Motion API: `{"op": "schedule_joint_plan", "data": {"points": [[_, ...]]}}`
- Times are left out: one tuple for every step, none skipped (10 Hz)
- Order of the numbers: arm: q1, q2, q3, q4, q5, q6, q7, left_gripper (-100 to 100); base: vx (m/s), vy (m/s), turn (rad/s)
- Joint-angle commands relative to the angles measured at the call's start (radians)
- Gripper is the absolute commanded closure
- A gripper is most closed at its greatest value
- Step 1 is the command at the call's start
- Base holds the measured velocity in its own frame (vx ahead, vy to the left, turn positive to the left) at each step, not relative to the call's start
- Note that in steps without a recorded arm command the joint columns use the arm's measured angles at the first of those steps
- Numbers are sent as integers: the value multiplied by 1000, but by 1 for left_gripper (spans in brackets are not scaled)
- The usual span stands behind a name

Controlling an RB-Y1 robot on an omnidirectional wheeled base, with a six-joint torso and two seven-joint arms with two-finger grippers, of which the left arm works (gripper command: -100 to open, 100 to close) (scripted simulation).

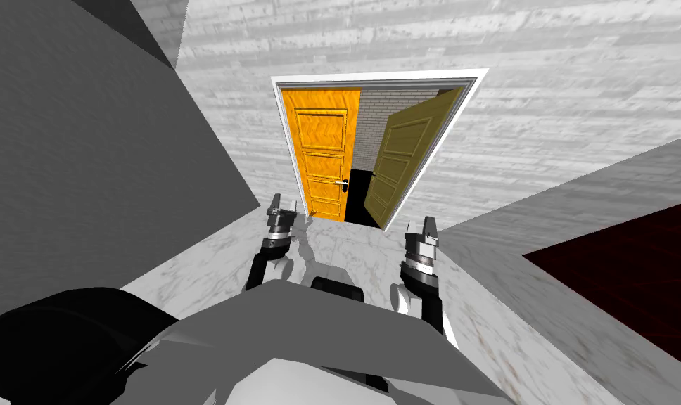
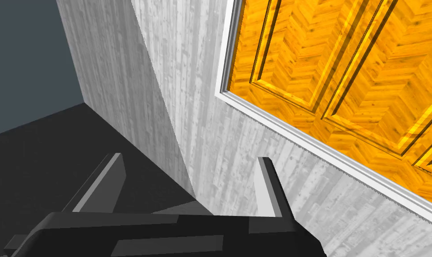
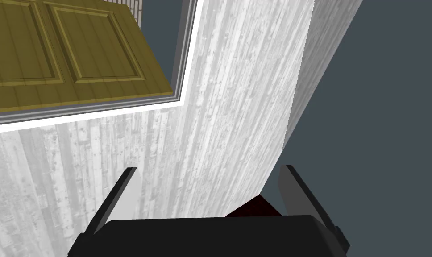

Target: Push the door open

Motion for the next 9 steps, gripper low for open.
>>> {"op": "schedule_joint_plan", "data": {"points": [[-18,11,35,24,-9,4,-2,-100,14,0,-218],[-29,17,56,39,-15,7,-3,-100,71,46,-291],[-39,22,77,54,-20,9,-4,-100,82,50,-244],[-54,29,106,74,-28,12,-6,-100,96,44,-267],[-62,32,121,84,-31,14,-7,-100,81,37,-198],[-77,39,151,105,-39,18,-8,-100,68,42,-251],[-86,42,169,117,-44,20,-9,-100,61,52,-165],[-96,46,188,130,-49,22,-10,-100,63,28,-141],[-106,49,207,144,-54,24,-11,-100,55,28,-199]]}}
